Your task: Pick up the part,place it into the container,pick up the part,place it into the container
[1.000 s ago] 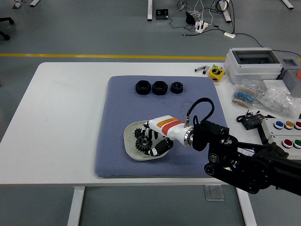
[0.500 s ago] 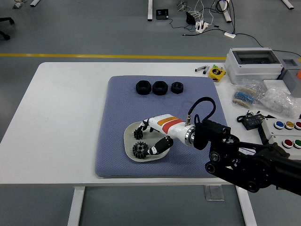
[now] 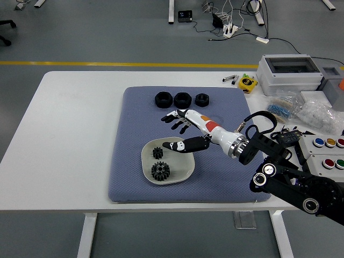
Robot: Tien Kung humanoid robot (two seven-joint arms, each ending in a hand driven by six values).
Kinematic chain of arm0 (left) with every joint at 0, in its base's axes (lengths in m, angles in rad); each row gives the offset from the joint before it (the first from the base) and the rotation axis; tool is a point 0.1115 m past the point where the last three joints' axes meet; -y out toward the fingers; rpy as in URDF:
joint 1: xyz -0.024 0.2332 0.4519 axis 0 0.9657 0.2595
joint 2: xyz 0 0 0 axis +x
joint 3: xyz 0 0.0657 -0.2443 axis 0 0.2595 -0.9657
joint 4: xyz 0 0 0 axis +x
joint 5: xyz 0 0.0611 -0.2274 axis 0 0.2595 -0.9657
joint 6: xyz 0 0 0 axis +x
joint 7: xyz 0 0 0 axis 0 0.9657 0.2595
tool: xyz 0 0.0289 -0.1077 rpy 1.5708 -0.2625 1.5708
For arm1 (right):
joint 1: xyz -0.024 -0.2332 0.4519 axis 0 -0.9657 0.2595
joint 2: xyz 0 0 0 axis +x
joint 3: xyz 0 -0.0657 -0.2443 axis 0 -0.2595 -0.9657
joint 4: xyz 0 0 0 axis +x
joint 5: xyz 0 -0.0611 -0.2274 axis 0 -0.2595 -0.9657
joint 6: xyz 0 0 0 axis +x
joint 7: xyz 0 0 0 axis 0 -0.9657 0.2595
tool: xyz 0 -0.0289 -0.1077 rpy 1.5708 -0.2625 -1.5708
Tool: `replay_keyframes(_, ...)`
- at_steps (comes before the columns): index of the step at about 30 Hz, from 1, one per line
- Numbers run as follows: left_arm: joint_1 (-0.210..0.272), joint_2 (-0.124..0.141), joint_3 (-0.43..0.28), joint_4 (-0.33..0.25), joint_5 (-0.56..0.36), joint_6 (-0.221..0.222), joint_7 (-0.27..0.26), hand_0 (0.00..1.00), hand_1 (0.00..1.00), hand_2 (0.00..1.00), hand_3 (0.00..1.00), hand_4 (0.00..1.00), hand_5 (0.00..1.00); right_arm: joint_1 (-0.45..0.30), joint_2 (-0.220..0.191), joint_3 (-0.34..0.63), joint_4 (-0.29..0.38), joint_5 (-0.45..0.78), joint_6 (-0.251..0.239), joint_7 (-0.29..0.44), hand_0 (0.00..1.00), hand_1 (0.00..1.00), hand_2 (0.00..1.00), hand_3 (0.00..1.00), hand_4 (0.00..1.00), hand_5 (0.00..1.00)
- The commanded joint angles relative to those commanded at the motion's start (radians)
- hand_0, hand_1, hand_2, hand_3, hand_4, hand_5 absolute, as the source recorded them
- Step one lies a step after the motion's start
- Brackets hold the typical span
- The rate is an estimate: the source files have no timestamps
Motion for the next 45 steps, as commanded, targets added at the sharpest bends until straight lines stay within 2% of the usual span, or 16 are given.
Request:
replay_keyframes(2,-0.005,0.000,0.009,0.000,-0.008,0.000,-0.002,0.710,0.622,0.632,0.561,0.612,0.679,-0.028,-0.011,0.035,0.026,0.082,0.019,0.028,0.552,0.658,0.731,0.605,0.822,0.301)
replay_keyframes(3,-0.008,0.000,0.014,0.000,-0.014,0.001,-0.004,0.711,0.619,0.635,0.562,0.613,0.680,-0.050,-0.018,0.066,0.047,0.121,0.034,0.050,0.658,0.703,0.762,0.637,0.874,0.442)
replay_keyframes(8,-0.014,-0.002,0.022,0.000,-0.027,0.008,-0.009,0.711,0.619,0.635,0.562,0.613,0.680,-0.145,-0.020,0.210,0.101,0.336,0.054,0.113,0.658,0.703,0.762,0.637,0.874,0.442)
replay_keyframes(9,-0.014,-0.002,0.024,0.000,-0.029,0.009,-0.009,0.711,0.619,0.634,0.562,0.613,0.680,-0.164,-0.017,0.241,0.107,0.381,0.054,0.120,0.706,0.719,0.768,0.761,0.921,0.540)
replay_keyframes(14,-0.017,-0.004,0.031,0.000,-0.030,0.010,-0.010,0.711,0.619,0.634,0.562,0.613,0.680,-0.246,0.001,0.347,0.127,0.589,0.064,0.145,0.706,0.719,0.768,0.761,0.921,0.540)
replay_keyframes(15,-0.017,-0.004,0.032,0.000,-0.030,0.010,-0.010,0.710,0.619,0.634,0.561,0.612,0.680,-0.261,0.004,0.362,0.130,0.628,0.069,0.161,0.755,0.753,0.786,0.813,0.962,0.587)
replay_keyframes(19,-0.016,-0.004,0.034,0.000,-0.031,0.011,-0.009,0.710,0.619,0.634,0.561,0.612,0.680,-0.309,0.021,0.404,0.132,0.779,0.058,0.241,0.755,0.753,0.786,0.813,0.962,0.587)
replay_keyframes(21,-0.016,-0.004,0.034,0.000,-0.030,0.010,-0.008,0.711,0.619,0.634,0.561,0.612,0.679,-0.328,0.027,0.421,0.130,0.771,0.057,0.255,0.775,0.762,0.794,0.819,0.983,0.614)
replay_keyframes(25,-0.015,-0.004,0.031,0.000,-0.026,0.010,-0.007,0.711,0.619,0.634,0.561,0.612,0.679,-0.362,0.043,0.463,0.118,0.698,0.053,0.234,0.775,0.762,0.794,0.819,0.983,0.614)
replay_keyframes(26,-0.015,-0.004,0.030,0.000,-0.025,0.011,-0.007,0.711,0.619,0.634,0.561,0.612,0.679,-0.370,0.047,0.472,0.114,0.675,0.041,0.235,0.775,0.762,0.794,0.819,0.983,0.614)
replay_keyframes(27,-0.016,-0.003,0.028,0.000,-0.022,0.011,-0.007,0.711,0.619,0.631,0.561,0.612,0.680,-0.377,0.050,0.479,0.112,0.647,0.016,0.238,0.825,0.770,0.796,0.817,0.979,0.627)
replay_keyframes(29,-0.016,-0.003,0.021,0.000,-0.014,0.011,-0.006,0.711,0.619,0.631,0.561,0.612,0.680,-0.391,0.058,0.491,0.101,0.599,-0.028,0.245,0.825,0.770,0.796,0.817,0.979,0.627)
replay_keyframes(32,-0.014,-0.003,0.011,0.000,-0.003,0.012,-0.004,0.711,0.619,0.631,0.561,0.612,0.680,-0.410,0.074,0.501,0.088,0.569,-0.033,0.221,0.825,0.770,0.796,0.817,0.979,0.627)
replay_keyframes(33,-0.013,-0.003,0.009,0.000,0.000,0.012,-0.003,0.710,0.619,0.631,0.561,0.613,0.680,-0.416,0.081,0.505,0.084,0.560,-0.032,0.205,0.874,0.782,0.807,0.818,0.977,0.635)
replay_keyframes(35,-0.013,-0.003,0.008,0.000,0.003,0.012,-0.002,0.710,0.619,0.631,0.561,0.613,0.680,-0.424,0.090,0.510,0.079,0.546,-0.034,0.185,0.874,0.782,0.807,0.818,0.977,0.635)
replay_keyframes(45,-0.010,-0.004,0.012,0.000,-0.002,0.012,-0.005,0.711,0.621,0.634,0.562,0.613,0.680,-0.470,0.123,0.561,0.096,0.408,-0.134,0.122,0.896,0.782,0.804,0.807,0.975,0.662)
